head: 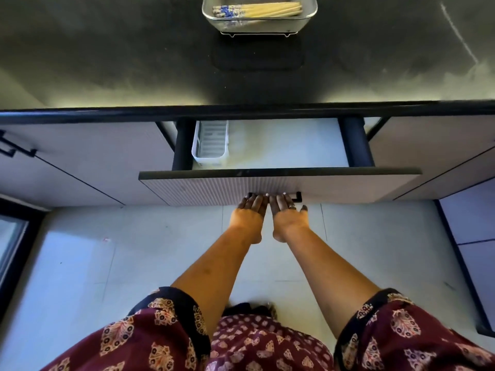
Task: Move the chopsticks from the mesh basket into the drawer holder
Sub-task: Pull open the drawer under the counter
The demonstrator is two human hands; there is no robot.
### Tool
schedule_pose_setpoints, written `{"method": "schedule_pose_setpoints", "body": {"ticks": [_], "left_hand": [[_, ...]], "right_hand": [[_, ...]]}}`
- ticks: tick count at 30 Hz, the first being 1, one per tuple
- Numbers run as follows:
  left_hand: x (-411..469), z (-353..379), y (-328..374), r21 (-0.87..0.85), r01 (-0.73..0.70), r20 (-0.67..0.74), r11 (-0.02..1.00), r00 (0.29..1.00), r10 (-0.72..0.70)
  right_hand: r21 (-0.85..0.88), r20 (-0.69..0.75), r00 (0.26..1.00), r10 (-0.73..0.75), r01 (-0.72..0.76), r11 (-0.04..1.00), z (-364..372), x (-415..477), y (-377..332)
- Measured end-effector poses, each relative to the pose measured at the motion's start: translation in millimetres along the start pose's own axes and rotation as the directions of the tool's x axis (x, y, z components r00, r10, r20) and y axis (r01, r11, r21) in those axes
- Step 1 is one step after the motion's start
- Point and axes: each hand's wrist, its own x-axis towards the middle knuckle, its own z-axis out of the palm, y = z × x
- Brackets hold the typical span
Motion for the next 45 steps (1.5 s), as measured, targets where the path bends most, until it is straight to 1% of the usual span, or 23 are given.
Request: {"method": "schedule_pose_setpoints", "body": {"ticks": [5, 8, 10, 11, 12, 13, 14, 15, 16, 17, 18, 19, 21, 22, 23, 25, 26, 27, 29, 35, 40, 45], "left_hand": [[-27.8, 14.9, 10.8, -0.013, -0.031, 0.012, 0.999, 0.999, 0.031], [-49.2, 29.5, 15.3, 0.019, -0.071, -0.009, 0.997, 0.997, 0.071], [-66.1, 43.1, 16.6, 0.096, -0.097, -0.079, 0.991, 0.991, 0.104], [-76.9, 50.5, 15.9, 0.126, -0.109, -0.145, 0.986, 0.981, 0.127], [-89.8, 57.3, 14.2, 0.132, -0.116, -0.225, 0.984, 0.964, 0.144], [-103.1, 62.6, 11.5, 0.118, -0.125, -0.31, 0.985, 0.938, 0.157], [-113.4, 63.9, 8.1, 0.098, -0.137, -0.398, 0.986, 0.902, 0.165], [-126.3, 64.6, 4.2, 0.074, -0.142, -0.489, 0.987, 0.857, 0.159], [-139.5, 62.8, -0.4, 0.037, -0.125, -0.567, 0.991, 0.814, 0.124], [-151.5, 59.9, -6.1, -0.002, -0.089, -0.62, 0.996, 0.781, 0.069], [-163.2, 56.1, -13.1, -0.042, -0.056, -0.629, 0.998, 0.777, 0.016], [-171.0, 53.4, -19.7, -0.077, -0.025, -0.607, 0.997, 0.794, -0.027], [-185.3, 56.6, -34.5, -0.109, 0.018, -0.525, 0.994, 0.848, -0.073], [-192.2, 60.1, -41.7, -0.103, 0.029, -0.491, 0.994, 0.868, -0.076], [-199.5, 64.3, -48.1, -0.112, 0.032, -0.456, 0.993, 0.887, -0.08], [-210.4, 74.2, -55.6, -0.183, 0.022, -0.397, 0.983, 0.913, -0.095], [-215.8, 77.9, -57.4, -0.205, 0.02, -0.378, 0.979, 0.921, -0.098], [-220.2, 79.4, -57.4, -0.211, 0.017, -0.366, 0.977, 0.926, -0.095], [-227.0, 77.5, -55.7, -0.221, 0.005, -0.345, 0.975, 0.935, -0.083], [-244.0, 81.9, -49.4, -0.252, -0.009, -0.274, 0.968, 0.96, -0.062], [-254.3, 86.4, -42.9, -0.255, -0.009, -0.263, 0.967, 0.963, -0.06], [-260.3, 89.6, -36.6, -0.274, 0.012, -0.25, 0.962, 0.965, -0.084]], "right_hand": [[0.027, 0.01, 1.0, 0.012, -0.012, 1.0, 22.3, -28.2, -5.7], [0.024, 0.016, 0.999, 0.03, -0.031, 0.999, 38.2, -49.5, -12.6], [0.015, 0.001, 0.999, 0.05, -0.05, 0.999, 48.7, -62.8, -16.8], [0.011, -0.025, 0.998, 0.061, -0.06, 0.998, 51.5, -71.7, -20.0], [0.009, -0.077, 0.995, 0.059, -0.059, 0.998, 53.2, -82.5, -24.4], [0.01, -0.175, 0.984, 0.042, -0.041, 0.999, 54.9, -93.6, -29.2], [0.01, -0.313, 0.95, 0.013, -0.01, 1.0, 55.8, -102.1, -33.8], [0.001, -0.463, 0.886, -0.023, 0.026, 1.0, 57.5, -113.4, -41.9], [-0.007, -0.586, 0.808, -0.057, 0.066, 0.998, 58.7, -123.8, -50.7], [-0.01, -0.671, 0.737, -0.083, 0.103, 0.995, 59.3, -132.8, -59.9], [-0.005, -0.716, 0.692, -0.095, 0.13, 0.991, 59.5, -139.3, -68.6], [0.006, -0.744, 0.661, -0.094, 0.148, 0.989, 59.4, -143.4, -75.1], [0.047, -0.726, 0.681, -0.097, 0.191, 0.98, 56.8, -158.0, -89.3], [0.061, -0.694, 0.713, -0.099, 0.196, 0.979, 56.1, -164.2, -94.9], [0.07, -0.634, 0.767, -0.1, 0.185, 0.98, 56.6, -169.1, -99.6], [0.042, -0.485, 0.869, -0.099, 0.137, 0.99, 57.8, -176.2, -106.1], [0.027, -0.425, 0.901, -0.091, 0.112, 0.993, 58.6, -179.9, -109.6], [0.026, -0.396, 0.915, -0.078, 0.096, 0.995, 59.3, -183.3, -112.9], [0.043, -0.387, 0.921, -0.049, 0.071, 0.997, 60.1, -188.3, -118.4], [-0.004, -0.327, 0.945, -0.019, 0.019, 1.0, 57.8, -200.2, -127.6], [-0.017, -0.289, 0.957, -0.006, 0.001, 1.0, 60.0, -209.3, -134.7], [-0.117, -0.302, 0.953, -0.033, -0.003, 0.993, 51.1, -216.4, -139.4]]}}
